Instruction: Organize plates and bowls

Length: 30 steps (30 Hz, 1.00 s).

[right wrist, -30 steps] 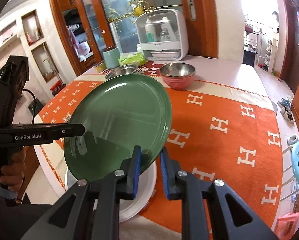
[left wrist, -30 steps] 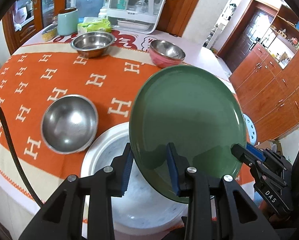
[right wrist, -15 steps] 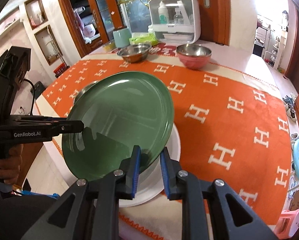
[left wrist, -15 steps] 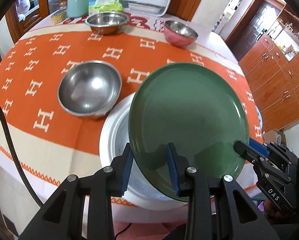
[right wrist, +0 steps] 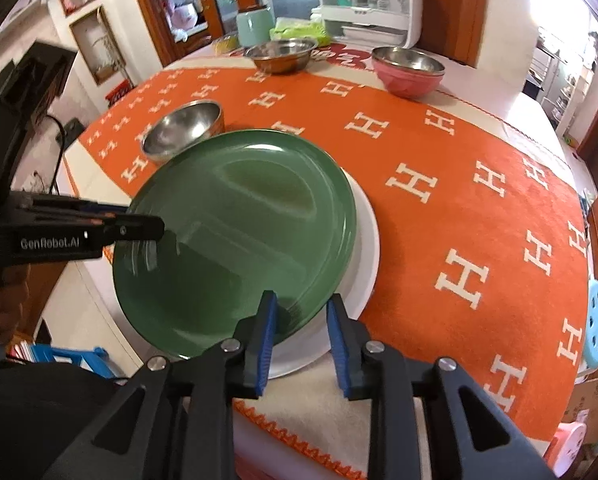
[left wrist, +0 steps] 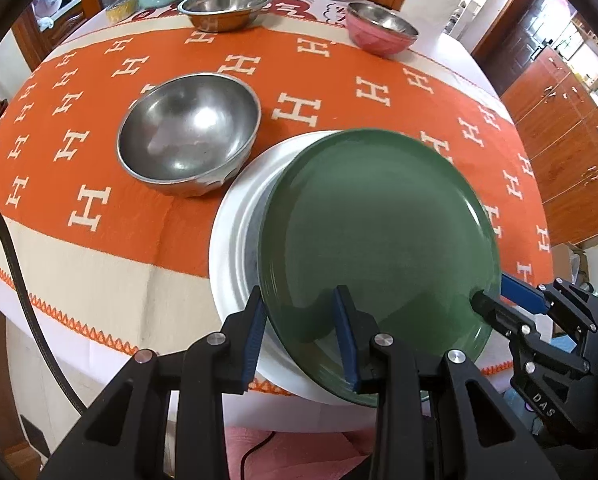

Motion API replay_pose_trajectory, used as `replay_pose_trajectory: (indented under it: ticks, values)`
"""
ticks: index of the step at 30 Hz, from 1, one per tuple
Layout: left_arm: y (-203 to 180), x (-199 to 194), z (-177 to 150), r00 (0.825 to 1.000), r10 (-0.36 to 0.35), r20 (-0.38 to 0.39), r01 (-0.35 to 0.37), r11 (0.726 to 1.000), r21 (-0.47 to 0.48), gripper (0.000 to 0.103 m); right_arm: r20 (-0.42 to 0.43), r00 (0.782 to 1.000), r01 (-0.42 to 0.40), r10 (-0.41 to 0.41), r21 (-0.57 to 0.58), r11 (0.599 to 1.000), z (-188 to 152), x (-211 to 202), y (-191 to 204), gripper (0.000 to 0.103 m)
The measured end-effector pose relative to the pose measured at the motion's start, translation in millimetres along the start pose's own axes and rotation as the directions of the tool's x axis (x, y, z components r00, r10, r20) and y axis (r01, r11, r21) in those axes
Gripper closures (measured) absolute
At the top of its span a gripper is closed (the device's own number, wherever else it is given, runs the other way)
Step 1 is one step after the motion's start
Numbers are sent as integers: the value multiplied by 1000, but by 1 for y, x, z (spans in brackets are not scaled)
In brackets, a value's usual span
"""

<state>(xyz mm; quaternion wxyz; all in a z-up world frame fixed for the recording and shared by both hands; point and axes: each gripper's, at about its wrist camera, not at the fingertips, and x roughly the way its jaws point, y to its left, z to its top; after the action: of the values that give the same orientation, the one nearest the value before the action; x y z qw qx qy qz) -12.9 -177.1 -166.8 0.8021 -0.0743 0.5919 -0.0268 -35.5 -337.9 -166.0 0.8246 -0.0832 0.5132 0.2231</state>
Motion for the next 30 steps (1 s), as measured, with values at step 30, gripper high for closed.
replay_pose_trajectory:
  ticks: [30]
  values:
    - [2,-39,2,993,54,108,-50,998,-40,69,2,992,-120,124,-244,962,3,10,45,74]
